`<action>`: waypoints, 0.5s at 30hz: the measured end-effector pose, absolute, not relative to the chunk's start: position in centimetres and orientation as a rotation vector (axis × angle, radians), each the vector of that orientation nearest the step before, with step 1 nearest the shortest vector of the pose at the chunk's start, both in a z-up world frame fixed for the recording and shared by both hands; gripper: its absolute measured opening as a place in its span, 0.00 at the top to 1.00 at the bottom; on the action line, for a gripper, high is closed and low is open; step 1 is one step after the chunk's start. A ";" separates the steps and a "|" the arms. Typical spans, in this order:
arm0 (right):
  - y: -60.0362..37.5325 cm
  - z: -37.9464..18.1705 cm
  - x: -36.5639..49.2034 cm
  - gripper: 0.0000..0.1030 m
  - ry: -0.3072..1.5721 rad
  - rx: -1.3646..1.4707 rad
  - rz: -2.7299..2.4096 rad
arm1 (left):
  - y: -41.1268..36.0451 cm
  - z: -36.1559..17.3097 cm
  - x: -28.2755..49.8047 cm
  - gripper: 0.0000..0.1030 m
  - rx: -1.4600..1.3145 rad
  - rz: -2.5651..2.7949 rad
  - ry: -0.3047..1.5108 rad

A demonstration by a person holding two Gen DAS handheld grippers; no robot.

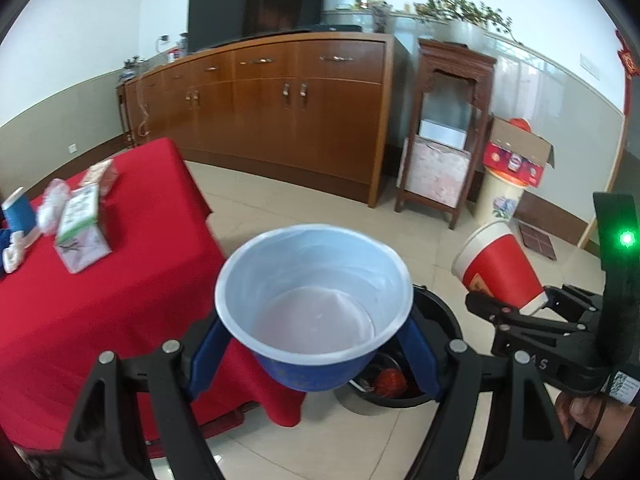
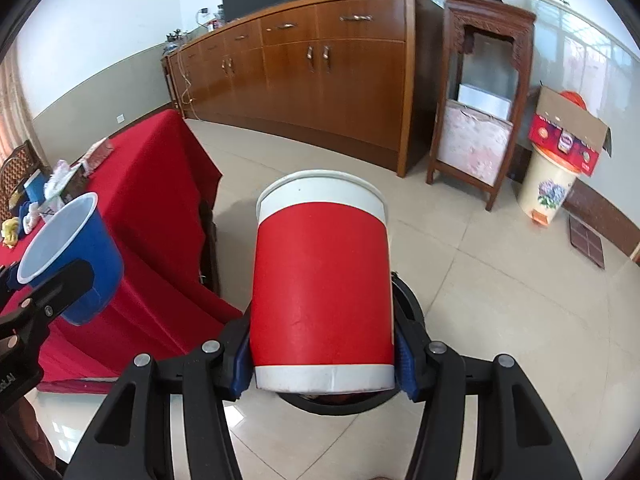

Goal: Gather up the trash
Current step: 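Carry the red cup and blue cup over the black bin, then open both grippers to drop the cups into the bin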

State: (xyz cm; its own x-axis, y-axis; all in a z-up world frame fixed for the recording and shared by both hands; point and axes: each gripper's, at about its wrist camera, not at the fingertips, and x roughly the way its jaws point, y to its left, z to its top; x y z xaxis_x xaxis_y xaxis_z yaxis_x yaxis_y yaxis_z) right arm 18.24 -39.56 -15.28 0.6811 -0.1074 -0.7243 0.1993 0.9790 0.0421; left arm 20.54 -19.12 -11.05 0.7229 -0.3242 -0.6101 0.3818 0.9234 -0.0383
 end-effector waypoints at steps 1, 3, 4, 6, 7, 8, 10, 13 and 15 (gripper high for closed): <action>-39.9 -15.7 18.3 0.44 0.807 0.123 -0.173 | -19.7 -11.3 20.6 0.23 0.094 -0.399 0.659; -40.6 -16.7 18.3 0.44 0.819 0.128 -0.170 | -20.8 -12.2 20.7 0.23 0.099 -0.418 0.676; -40.9 -17.2 18.4 0.44 0.823 0.129 -0.165 | -21.2 -12.5 20.8 0.23 0.101 -0.427 0.681; -41.3 -18.4 18.4 0.44 0.834 0.121 -0.150 | -22.2 -13.2 20.8 0.23 0.109 -0.446 0.690; -41.5 -19.0 18.5 0.44 0.840 0.115 -0.142 | -22.5 -13.6 20.8 0.23 0.112 -0.452 0.693; -41.6 -19.5 18.7 0.44 0.845 0.110 -0.138 | -22.9 -14.0 20.9 0.23 0.114 -0.461 0.701; -41.9 -20.8 19.0 0.44 0.866 0.096 -0.130 | -23.3 -14.9 21.2 0.23 0.120 -0.469 0.718; -42.8 -22.8 19.6 0.44 0.900 0.082 -0.123 | -23.9 -16.2 21.9 0.23 0.127 -0.475 0.745; -43.4 -24.0 20.1 0.44 0.919 0.072 -0.116 | -24.1 -17.2 22.5 0.23 0.127 -0.475 0.769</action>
State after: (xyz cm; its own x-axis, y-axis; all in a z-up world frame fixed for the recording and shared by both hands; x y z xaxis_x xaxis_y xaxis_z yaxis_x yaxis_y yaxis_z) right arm 20.08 -43.42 -24.02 0.6012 -0.0694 -0.7961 0.1308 0.9913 0.0123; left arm 22.49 -24.12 -17.20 0.6191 -0.3666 -0.6945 0.4575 0.8871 -0.0604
